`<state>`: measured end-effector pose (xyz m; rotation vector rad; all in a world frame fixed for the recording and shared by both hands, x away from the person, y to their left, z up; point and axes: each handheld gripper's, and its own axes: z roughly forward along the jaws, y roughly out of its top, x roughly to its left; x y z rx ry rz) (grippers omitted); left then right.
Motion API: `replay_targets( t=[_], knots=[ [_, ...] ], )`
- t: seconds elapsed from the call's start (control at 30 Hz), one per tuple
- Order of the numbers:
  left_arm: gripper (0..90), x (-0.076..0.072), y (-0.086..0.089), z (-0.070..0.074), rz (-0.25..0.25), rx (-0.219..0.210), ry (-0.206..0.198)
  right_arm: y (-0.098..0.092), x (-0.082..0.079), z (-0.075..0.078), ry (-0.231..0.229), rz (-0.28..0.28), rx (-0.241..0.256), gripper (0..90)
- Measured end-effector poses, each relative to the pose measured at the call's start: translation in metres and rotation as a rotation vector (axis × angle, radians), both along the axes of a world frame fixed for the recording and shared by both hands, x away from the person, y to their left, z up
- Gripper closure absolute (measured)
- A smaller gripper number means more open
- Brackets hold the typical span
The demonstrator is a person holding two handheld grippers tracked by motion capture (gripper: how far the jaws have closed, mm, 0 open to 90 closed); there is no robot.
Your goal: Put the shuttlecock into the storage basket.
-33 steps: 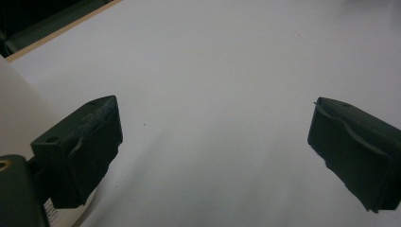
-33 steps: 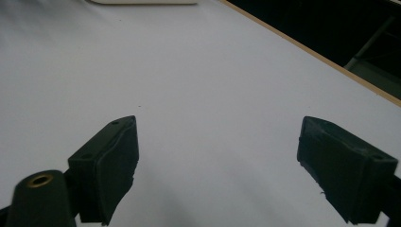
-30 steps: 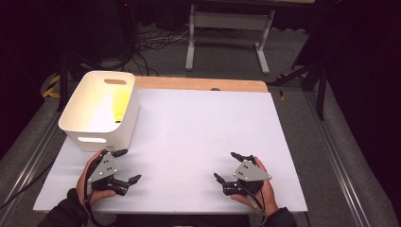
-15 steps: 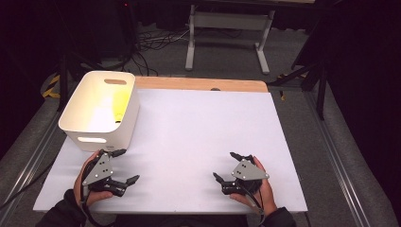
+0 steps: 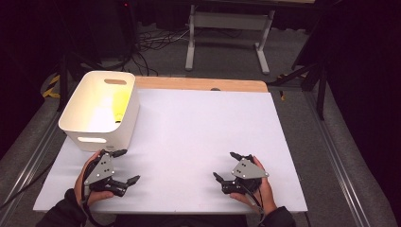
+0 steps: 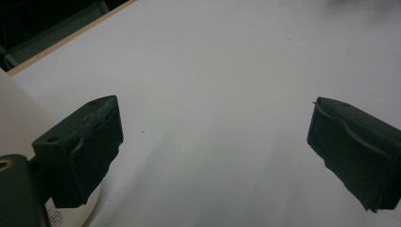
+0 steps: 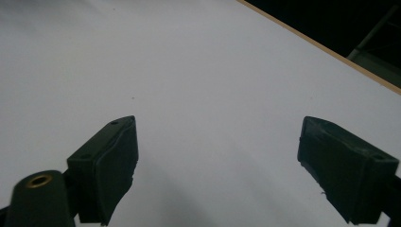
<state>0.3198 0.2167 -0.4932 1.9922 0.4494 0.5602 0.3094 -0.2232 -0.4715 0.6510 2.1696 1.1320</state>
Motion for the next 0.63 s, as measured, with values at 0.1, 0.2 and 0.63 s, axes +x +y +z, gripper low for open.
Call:
replay_targets(
  t=[0.1, 0.2, 0.63],
  knots=[
    [5.0, 0.0005, 0.0001, -0.0001, -0.001, 0.000, 0.002, 0.0005, 0.0005, -0.0005, 0.002, -0.002, -0.001, 14.1],
    [5.0, 0.0008, -0.0001, 0.0000, -0.001, 0.003, 0.002, 0.0004, 0.0007, -0.0007, 0.003, -0.003, 0.003, 14.1],
    [4.4, 0.0026, -0.0024, -0.0016, 0.003, 0.014, 0.021, -0.0065, 0.0043, -0.0008, 0.007, -0.034, 0.040, 11.9]
  ],
)
